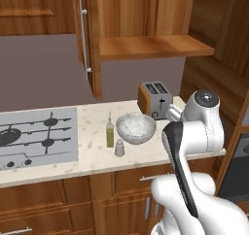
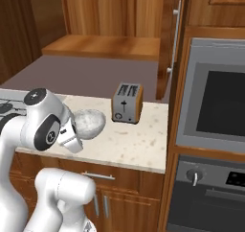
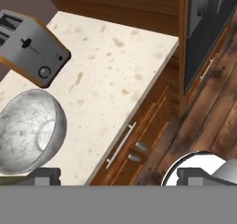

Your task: Retrieve the bottle and the shaker from the cabinet and place them next to the mixing bowl on the counter. Then add garlic from the fridge to the mixing bowl.

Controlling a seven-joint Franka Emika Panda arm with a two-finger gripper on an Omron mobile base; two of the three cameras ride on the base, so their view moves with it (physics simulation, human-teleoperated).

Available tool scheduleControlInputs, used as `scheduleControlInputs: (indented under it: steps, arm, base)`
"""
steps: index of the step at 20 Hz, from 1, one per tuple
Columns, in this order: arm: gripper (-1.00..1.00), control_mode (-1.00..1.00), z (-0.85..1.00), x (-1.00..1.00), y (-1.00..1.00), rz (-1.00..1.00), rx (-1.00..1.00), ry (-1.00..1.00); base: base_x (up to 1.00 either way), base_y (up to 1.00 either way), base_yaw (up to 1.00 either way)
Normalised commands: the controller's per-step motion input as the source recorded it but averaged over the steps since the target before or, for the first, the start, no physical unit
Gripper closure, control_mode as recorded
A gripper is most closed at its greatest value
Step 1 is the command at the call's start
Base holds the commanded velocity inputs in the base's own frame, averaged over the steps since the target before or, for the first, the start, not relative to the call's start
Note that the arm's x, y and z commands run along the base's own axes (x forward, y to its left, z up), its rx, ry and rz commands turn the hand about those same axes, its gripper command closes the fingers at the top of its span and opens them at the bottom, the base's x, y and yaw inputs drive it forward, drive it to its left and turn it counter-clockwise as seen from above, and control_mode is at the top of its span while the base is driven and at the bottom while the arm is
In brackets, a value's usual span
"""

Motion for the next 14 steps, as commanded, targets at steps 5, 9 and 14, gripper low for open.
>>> scheduleControlInputs:
  steps: [5,9,14]
  arm:
    - [-1.00,1.00,0.00,0.00,0.00,0.00,0.00,0.00]
    - [-1.00,1.00,0.00,0.00,0.00,0.00,0.00,0.00]
    - [-1.00,1.00,0.00,0.00,0.00,0.00,0.00,0.00]
  base:
    - [-0.33,0.00,0.00]
    - [-0.13,0.04,-0.08]
    - [-0.08,0.08,-0.19]
